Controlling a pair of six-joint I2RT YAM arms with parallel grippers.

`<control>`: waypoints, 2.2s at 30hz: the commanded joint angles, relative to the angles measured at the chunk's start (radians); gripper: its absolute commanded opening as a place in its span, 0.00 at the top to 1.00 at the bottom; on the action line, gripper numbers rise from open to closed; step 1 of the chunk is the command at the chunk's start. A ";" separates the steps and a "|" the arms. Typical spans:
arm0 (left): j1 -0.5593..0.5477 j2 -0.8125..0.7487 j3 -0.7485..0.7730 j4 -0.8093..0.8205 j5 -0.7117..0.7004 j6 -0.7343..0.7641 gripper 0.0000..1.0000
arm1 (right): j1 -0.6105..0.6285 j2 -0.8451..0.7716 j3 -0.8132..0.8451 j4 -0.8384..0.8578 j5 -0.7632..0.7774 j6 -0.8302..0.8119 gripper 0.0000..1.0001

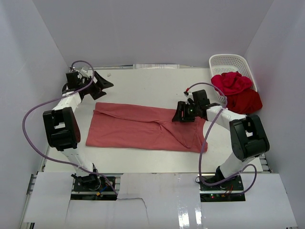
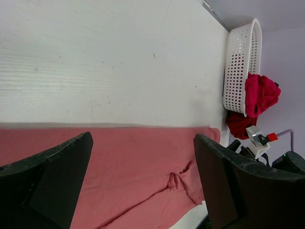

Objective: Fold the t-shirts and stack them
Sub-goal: Fold the other side of the tshirt into a rectangle

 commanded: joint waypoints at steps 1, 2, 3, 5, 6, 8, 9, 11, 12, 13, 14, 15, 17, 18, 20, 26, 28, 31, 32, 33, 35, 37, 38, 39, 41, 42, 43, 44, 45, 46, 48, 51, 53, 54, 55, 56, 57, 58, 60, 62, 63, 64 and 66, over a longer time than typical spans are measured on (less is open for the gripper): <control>-0.009 0.032 0.027 -0.013 0.068 0.015 0.02 | -0.003 0.057 0.036 0.089 -0.095 -0.013 0.37; -0.012 0.044 0.026 -0.014 0.075 0.019 0.02 | -0.003 0.070 0.034 0.113 -0.111 -0.007 0.37; -0.018 0.049 0.026 -0.014 0.078 0.020 0.02 | -0.003 0.082 0.033 0.126 -0.121 -0.004 0.37; -0.021 0.060 0.026 -0.026 0.081 0.031 0.02 | -0.003 0.114 0.028 0.169 -0.157 0.005 0.37; -0.021 0.069 0.026 -0.029 0.083 0.034 0.02 | -0.003 0.123 0.025 0.186 -0.167 0.017 0.37; -0.023 0.076 0.027 -0.037 0.086 0.042 0.02 | -0.003 0.139 0.017 0.203 -0.183 0.026 0.39; -0.024 0.083 0.029 -0.040 0.086 0.045 0.02 | -0.003 0.142 0.014 0.212 -0.189 0.031 0.40; -0.024 0.086 0.030 -0.046 0.085 0.046 0.02 | -0.002 0.137 0.001 0.219 -0.201 0.039 0.51; -0.026 0.087 0.029 -0.048 0.080 0.048 0.02 | -0.002 0.131 -0.007 0.229 -0.203 0.042 0.54; -0.026 0.087 0.029 -0.049 0.078 0.048 0.02 | -0.002 0.117 -0.013 0.229 -0.204 0.045 0.62; -0.028 0.087 0.030 -0.049 0.077 0.048 0.02 | -0.003 0.110 -0.022 0.227 -0.203 0.045 0.66; -0.029 0.089 0.029 -0.048 0.075 0.048 0.02 | -0.002 0.102 -0.026 0.223 -0.203 0.045 0.69; -0.034 0.090 0.032 -0.049 0.074 0.048 0.02 | -0.003 0.081 -0.030 0.215 -0.203 0.045 0.85; -0.037 0.090 0.032 -0.049 0.071 0.048 0.02 | -0.003 0.070 -0.036 0.210 -0.204 0.046 0.90; -0.041 0.093 0.033 -0.049 0.071 0.048 0.02 | -0.003 0.061 -0.039 0.206 -0.215 0.049 0.91; -0.044 0.095 0.035 -0.057 0.066 0.051 0.02 | 0.000 0.001 -0.084 0.216 -0.278 0.098 0.92; -0.044 0.096 0.038 -0.059 0.066 0.051 0.02 | 0.006 -0.025 -0.110 0.223 -0.299 0.114 0.92; -0.046 0.098 0.038 -0.060 0.065 0.049 0.02 | 0.020 -0.050 -0.145 0.235 -0.332 0.145 0.92; -0.046 0.099 0.040 -0.059 0.065 0.049 0.02 | 0.023 -0.051 -0.153 0.239 -0.339 0.154 0.92; -0.047 0.103 0.040 -0.060 0.066 0.049 0.02 | 0.032 -0.045 -0.159 0.238 -0.350 0.164 0.92; -0.047 0.104 0.043 -0.062 0.068 0.048 0.02 | 0.041 -0.033 -0.168 0.233 -0.381 0.165 0.92; -0.049 0.107 0.043 -0.062 0.066 0.048 0.02 | 0.058 -0.019 -0.182 0.255 -0.404 0.174 0.92; -0.048 0.107 0.044 -0.063 0.065 0.048 0.02 | 0.061 -0.013 -0.191 0.264 -0.417 0.177 0.92; -0.049 0.109 0.046 -0.063 0.065 0.049 0.02 | 0.069 0.004 -0.194 0.287 -0.434 0.184 0.92; -0.049 0.110 0.049 -0.066 0.065 0.049 0.02 | 0.081 0.034 -0.190 0.295 -0.479 0.185 0.87; -0.049 0.113 0.050 -0.069 0.063 0.051 0.02 | 0.084 0.042 -0.187 0.305 -0.511 0.183 0.78; -0.049 0.113 0.052 -0.069 0.063 0.051 0.02 | 0.089 0.048 -0.184 0.308 -0.520 0.184 0.70; -0.048 0.113 0.052 -0.071 0.062 0.051 0.02 | 0.089 0.054 -0.173 0.310 -0.529 0.183 0.61; -0.049 0.112 0.052 -0.074 0.062 0.052 0.02 | 0.089 0.053 -0.167 0.318 -0.555 0.183 0.45; -0.049 0.112 0.055 -0.074 0.062 0.052 0.02 | 0.089 0.050 -0.158 0.327 -0.566 0.188 0.39; -0.049 0.110 0.058 -0.082 0.060 0.057 0.02 | 0.086 0.030 -0.121 0.331 -0.560 0.197 0.33; -0.049 0.107 0.069 -0.092 0.063 0.062 0.02 | 0.078 -0.007 -0.055 0.322 -0.493 0.191 0.33; -0.051 0.103 0.075 -0.101 0.063 0.065 0.02 | 0.072 -0.022 -0.024 0.321 -0.485 0.189 0.34; -0.049 0.101 0.076 -0.105 0.062 0.066 0.02 | 0.072 -0.030 0.006 0.313 -0.471 0.183 0.34; -0.051 0.100 0.078 -0.106 0.062 0.069 0.02 | 0.072 -0.038 0.028 0.254 -0.451 0.157 0.34; -0.051 0.096 0.078 -0.108 0.062 0.069 0.02 | 0.072 -0.053 0.045 0.226 -0.435 0.133 0.34; -0.049 0.096 0.078 -0.108 0.063 0.071 0.02 | 0.072 -0.061 0.054 0.213 -0.407 0.107 0.34; -0.051 0.095 0.078 -0.109 0.063 0.071 0.02 | 0.073 -0.065 0.062 0.203 -0.395 0.094 0.34; -0.051 0.095 0.078 -0.111 0.066 0.071 0.02 | 0.070 -0.062 0.062 0.171 -0.352 0.050 0.34; -0.052 0.096 0.078 -0.109 0.068 0.071 0.02 | 0.067 -0.026 0.047 0.166 -0.335 0.028 0.34; -0.054 0.096 0.076 -0.109 0.069 0.071 0.02 | 0.066 -0.009 0.037 0.170 -0.338 0.016 0.34; -0.055 0.095 0.076 -0.109 0.069 0.071 0.02 | 0.066 0.011 0.027 0.172 -0.341 0.014 0.35; -0.055 0.093 0.075 -0.111 0.068 0.072 0.02 | 0.066 0.063 -0.022 0.245 -0.383 0.037 0.37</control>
